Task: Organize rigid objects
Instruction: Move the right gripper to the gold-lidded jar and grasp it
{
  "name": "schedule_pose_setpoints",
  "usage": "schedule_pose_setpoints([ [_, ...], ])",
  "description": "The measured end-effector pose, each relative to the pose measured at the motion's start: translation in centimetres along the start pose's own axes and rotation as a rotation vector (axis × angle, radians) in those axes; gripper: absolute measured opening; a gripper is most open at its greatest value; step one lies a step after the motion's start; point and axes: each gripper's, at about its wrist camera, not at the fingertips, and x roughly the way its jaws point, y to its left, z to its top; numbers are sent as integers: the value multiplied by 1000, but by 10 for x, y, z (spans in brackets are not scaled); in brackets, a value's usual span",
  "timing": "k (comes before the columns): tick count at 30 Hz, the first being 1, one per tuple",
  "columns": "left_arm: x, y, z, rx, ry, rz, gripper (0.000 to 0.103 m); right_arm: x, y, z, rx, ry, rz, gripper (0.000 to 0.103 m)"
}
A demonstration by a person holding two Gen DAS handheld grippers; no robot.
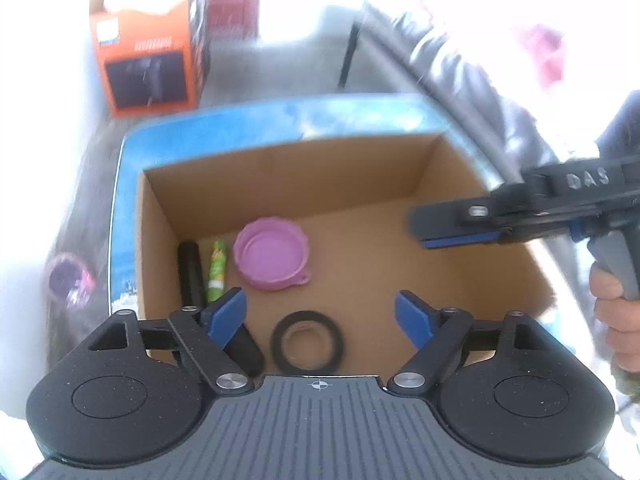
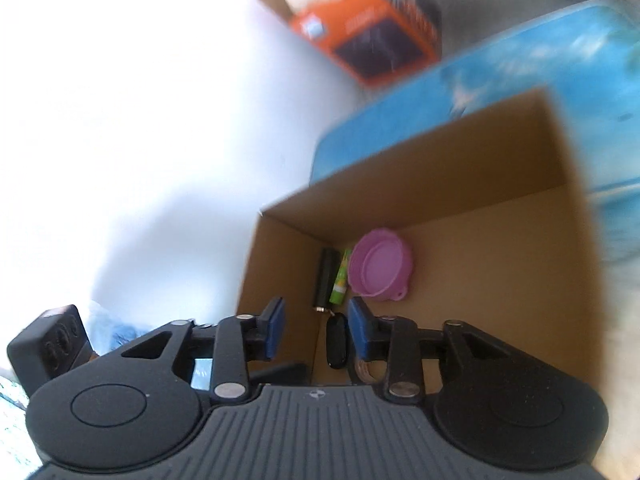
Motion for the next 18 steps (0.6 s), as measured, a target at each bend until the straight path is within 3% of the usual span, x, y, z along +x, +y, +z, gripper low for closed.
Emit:
schedule_pose_setpoints([
  [4, -49, -11, -29, -15, -137, -58, 86, -59, -8, -44, -6, -129, 21, 51],
  [9, -66, -39, -85, 43, -250, -88, 91, -97, -34, -111, 37, -225, -31, 52],
  [14, -39, -78, -134, 163, -227, -143, 97, -89, -47, -166, 26, -259, -32, 58],
  [18, -3, -105, -151, 207, -185, -101, 96, -79, -45, -178, -18, -225, -90, 58],
])
